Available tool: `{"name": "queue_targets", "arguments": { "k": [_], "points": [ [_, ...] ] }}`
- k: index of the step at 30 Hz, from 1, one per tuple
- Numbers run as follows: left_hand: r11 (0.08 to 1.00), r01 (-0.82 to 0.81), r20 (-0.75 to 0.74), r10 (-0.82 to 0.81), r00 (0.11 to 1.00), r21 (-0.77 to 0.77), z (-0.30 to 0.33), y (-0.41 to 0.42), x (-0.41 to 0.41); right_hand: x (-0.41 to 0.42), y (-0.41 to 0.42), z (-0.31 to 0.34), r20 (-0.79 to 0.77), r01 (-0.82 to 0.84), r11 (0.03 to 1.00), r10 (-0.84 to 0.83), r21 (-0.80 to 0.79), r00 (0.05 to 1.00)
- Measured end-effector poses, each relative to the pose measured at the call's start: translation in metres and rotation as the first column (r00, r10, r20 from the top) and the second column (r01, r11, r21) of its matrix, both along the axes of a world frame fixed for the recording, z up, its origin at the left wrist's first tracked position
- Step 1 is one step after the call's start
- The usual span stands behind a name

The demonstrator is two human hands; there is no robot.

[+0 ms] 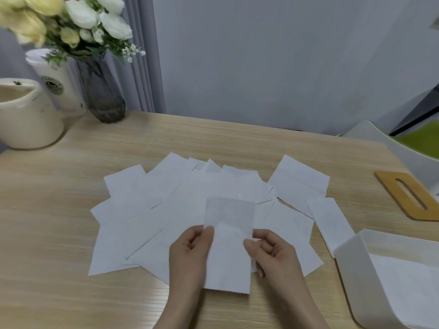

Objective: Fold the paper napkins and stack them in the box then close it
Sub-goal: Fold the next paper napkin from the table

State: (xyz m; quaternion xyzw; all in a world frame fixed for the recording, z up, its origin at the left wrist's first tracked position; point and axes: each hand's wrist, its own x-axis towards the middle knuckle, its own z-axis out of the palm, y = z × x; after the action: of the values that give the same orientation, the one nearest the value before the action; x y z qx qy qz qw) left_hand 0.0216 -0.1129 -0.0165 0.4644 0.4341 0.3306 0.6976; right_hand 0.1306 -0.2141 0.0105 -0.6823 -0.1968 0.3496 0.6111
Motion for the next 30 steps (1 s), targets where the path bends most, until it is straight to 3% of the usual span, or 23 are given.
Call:
{"name": "queue_targets", "arguments": {
  "k": [8,14,22,30],
  "points": [
    [1.0,-0.019,0.02,0.019,1.0,-0.017,-0.006,0.021,-0.017,-0.008,0.032,-0.009,0.077,-0.023,0.995,0.031,-0.101,0.997],
    [0.99,-0.137,0.024,0.138,0.99,-0.031,-0.013,0.043,-0.03,0.01,0.043,-0.022,0.488,0.181,0.935,-0.009,-0.307,0.873],
    [0.994,-0.107,0.002,0.107,0.994,-0.038,-0.024,0.048,-0.036,0.023,0.059,-0.028,0.437,0.168,0.869,0.061,-0.465,0.897],
    [0.994,-0.084,0.013,0.085,0.996,-0.062,-0.027,0.049,-0.037,0.026,0.062,-0.027,0.46,0.179,0.869,0.061,-0.461,0.886]
  ]
}}
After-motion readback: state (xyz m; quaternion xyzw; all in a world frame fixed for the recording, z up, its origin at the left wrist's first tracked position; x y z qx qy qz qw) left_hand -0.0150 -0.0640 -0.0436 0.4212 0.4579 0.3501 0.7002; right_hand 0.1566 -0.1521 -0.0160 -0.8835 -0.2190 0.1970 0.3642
